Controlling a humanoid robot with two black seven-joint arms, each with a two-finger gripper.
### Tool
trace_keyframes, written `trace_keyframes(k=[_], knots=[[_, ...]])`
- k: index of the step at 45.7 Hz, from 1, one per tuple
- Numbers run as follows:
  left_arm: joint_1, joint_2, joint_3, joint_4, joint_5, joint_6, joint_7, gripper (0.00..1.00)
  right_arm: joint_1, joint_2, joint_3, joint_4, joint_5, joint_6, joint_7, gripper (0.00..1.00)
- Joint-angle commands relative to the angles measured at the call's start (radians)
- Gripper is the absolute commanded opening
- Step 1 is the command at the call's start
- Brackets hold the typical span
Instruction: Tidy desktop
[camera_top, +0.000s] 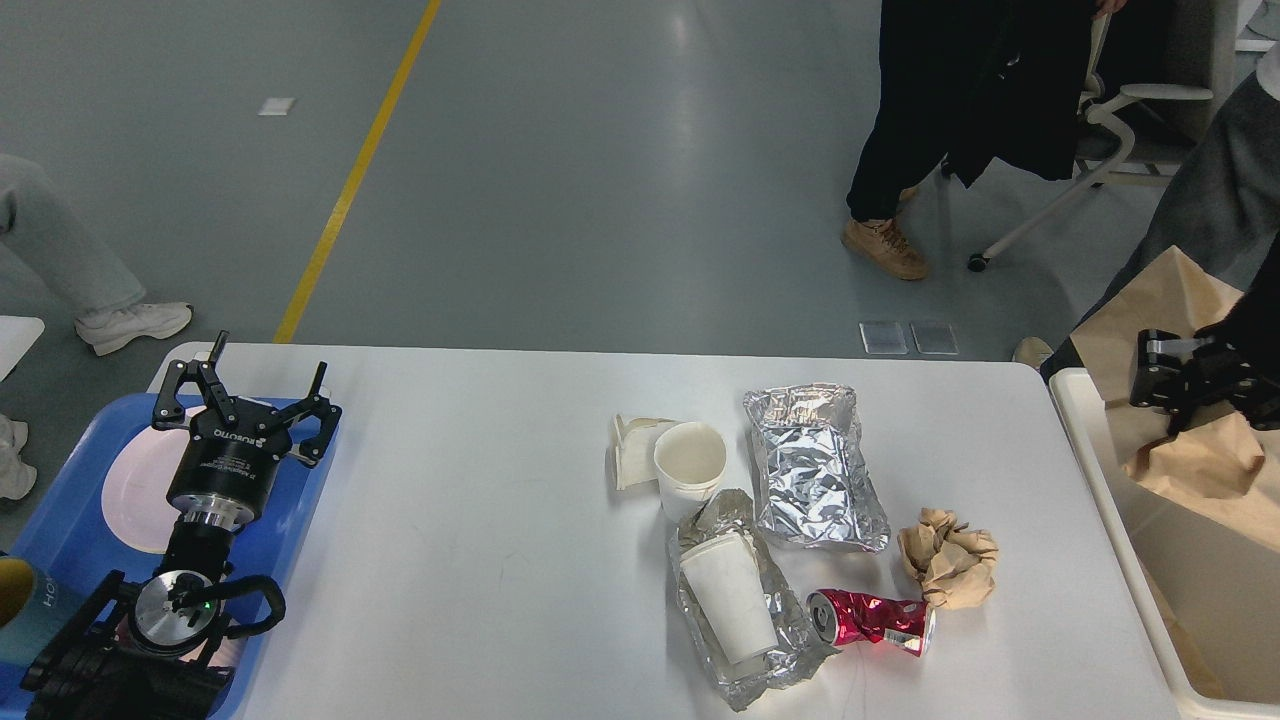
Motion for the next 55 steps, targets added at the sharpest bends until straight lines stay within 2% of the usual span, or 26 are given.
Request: trace_keyframes(k=[1, 6, 11, 16, 23, 28, 34, 39, 45, 55], knots=[[0.000, 0.000, 0.000, -0.001, 0.000, 0.000, 0.000, 0.96, -0.106, -0.180, -0.006, -0.078, -0.025, -0.111, -0.015, 0.00], [0.000, 0.000, 0.000, -0.001, 0.000, 0.000, 0.000, 0.96, -0.270, -0.323, 0.039, -0.262, -0.085, -0.136, -0.048, 0.00], [0.000, 0.000, 0.000, -0.001, 0.000, 0.000, 0.000, 0.96, -0.514, -0.424, 0.164, -0.485, -0.100, -0.133, -0.049, 0.00], [0.000, 0.000, 0.000, -0.001, 0.000, 0.000, 0.000, 0.96, -0.778, -0.471, 0.350, -0.692, -0.100, -0.132, -0.049, 0.00], [0.000, 0.000, 0.000, -0.001, 0.000, 0.000, 0.002, 0.96, -1.161, -0.443, 0.609, -1.000, -0.098, -0.142, -0.055, 0.00], [0.000, 0.000, 0.000, -0.001, 0.000, 0.000, 0.000, 0.96, -1.387, -0.348, 0.747, -1.235, -0.098, -0.144, -0.058, 0.00], [0.000, 0.000, 0.000, -0.001, 0.000, 0.000, 0.000, 0.96, -1.585, -0.239, 0.823, -1.465, -0.089, -0.155, -0.056, 0.00], [0.000, 0.000, 0.000, -0.001, 0.000, 0.000, 0.000, 0.96, -1.706, -0.147, 0.843, -1.563, -0.089, -0.234, -0.056, 0.00], [0.000, 0.000, 0.000, -0.001, 0.000, 0.000, 0.000, 0.96, -1.794, -0.076, 0.832, -1.571, -0.098, -0.374, -0.059, 0.00], [0.000, 0.000, 0.000, -0.001, 0.000, 0.000, 0.000, 0.96, -1.845, -0.039, 0.833, -1.573, -0.100, -0.423, -0.062, 0.00]])
